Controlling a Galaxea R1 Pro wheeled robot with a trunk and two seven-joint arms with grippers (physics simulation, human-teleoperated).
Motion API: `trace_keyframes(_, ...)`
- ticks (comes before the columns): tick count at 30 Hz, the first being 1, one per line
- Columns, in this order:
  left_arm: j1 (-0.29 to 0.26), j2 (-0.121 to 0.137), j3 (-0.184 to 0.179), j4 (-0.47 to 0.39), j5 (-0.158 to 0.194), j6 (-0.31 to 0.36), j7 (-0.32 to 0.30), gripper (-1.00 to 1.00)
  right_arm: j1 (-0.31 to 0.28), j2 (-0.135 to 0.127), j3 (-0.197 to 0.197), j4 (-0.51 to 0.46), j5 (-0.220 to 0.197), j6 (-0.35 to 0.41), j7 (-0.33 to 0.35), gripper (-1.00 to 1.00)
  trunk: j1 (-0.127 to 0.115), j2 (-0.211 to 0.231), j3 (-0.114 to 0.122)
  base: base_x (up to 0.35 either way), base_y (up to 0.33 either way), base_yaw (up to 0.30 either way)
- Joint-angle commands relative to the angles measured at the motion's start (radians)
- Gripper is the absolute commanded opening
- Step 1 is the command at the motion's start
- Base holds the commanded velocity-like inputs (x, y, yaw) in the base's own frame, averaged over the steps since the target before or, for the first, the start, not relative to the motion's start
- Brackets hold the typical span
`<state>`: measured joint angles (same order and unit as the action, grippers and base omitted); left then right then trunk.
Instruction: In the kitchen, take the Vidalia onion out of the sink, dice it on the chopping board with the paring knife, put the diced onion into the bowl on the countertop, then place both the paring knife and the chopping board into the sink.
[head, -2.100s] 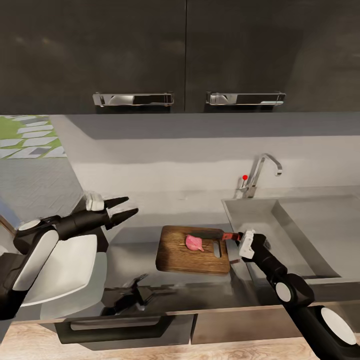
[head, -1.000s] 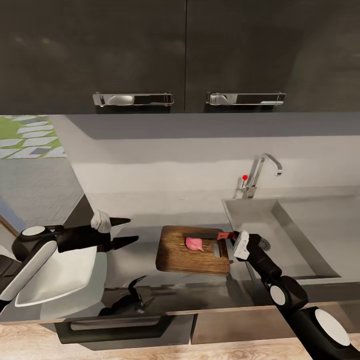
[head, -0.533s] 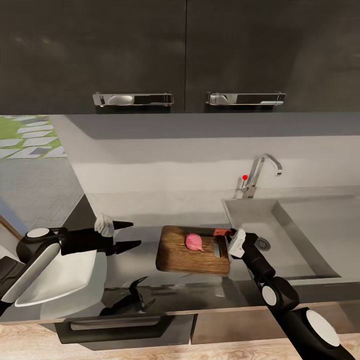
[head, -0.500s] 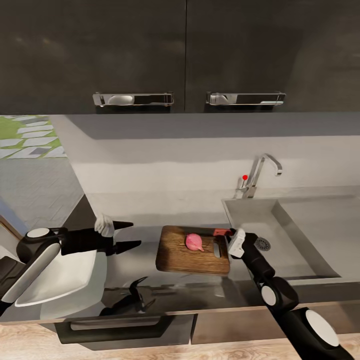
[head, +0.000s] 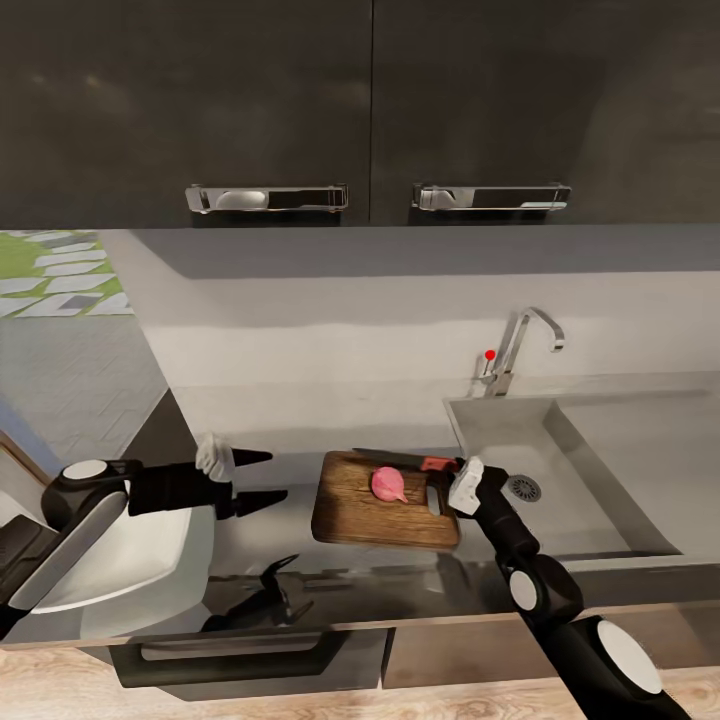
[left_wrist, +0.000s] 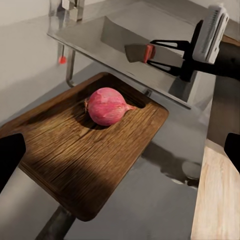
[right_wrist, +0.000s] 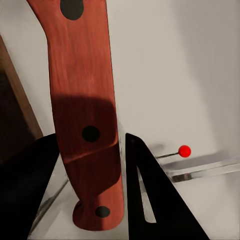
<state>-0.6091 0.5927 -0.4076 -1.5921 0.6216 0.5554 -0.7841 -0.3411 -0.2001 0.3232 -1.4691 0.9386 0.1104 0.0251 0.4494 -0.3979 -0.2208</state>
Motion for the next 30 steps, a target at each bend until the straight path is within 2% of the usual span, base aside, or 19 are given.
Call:
trace_keyframes(1, -0.001, 0.001, -0.002, 0.0, 0.009, 0.008, 0.002, 1.0, -0.001, 0.002, 0.006, -0.002, 0.011, 0.011, 0.003, -1.0, 0.001, -0.002, -0.002, 0.0, 0.0, 0.0)
trace_keyframes(6, -0.001, 0.001, -0.005, 0.0, 0.009, 0.009, 0.002, 1.0, -0.001, 0.011, 0.031, -0.002, 0.011, 0.021, 0.003, -1.0, 0.001, -0.002, -0.002, 0.0, 0.0, 0.0)
trace_keyframes(12, -0.001, 0.001, -0.005, 0.0, 0.009, 0.009, 0.002, 1.0, -0.001, 0.014, 0.04, -0.002, 0.019, 0.023, 0.003, -1.0, 0.001, -0.002, -0.002, 0.0, 0.0, 0.0)
trace_keyframes(18, -0.001, 0.001, -0.005, 0.0, 0.009, 0.009, 0.002, 1.0, -0.001, 0.014, 0.08, -0.002, 0.041, 0.024, 0.003, -1.0, 0.001, -0.002, -0.002, 0.0, 0.0, 0.0)
trace_keyframes(30, -0.001, -0.001, -0.006, 0.0, 0.009, 0.009, 0.002, 1.0, -0.001, 0.041, 0.091, -0.002, 0.055, 0.025, 0.001, -1.0, 0.001, -0.002, -0.002, 0.0, 0.0, 0.0)
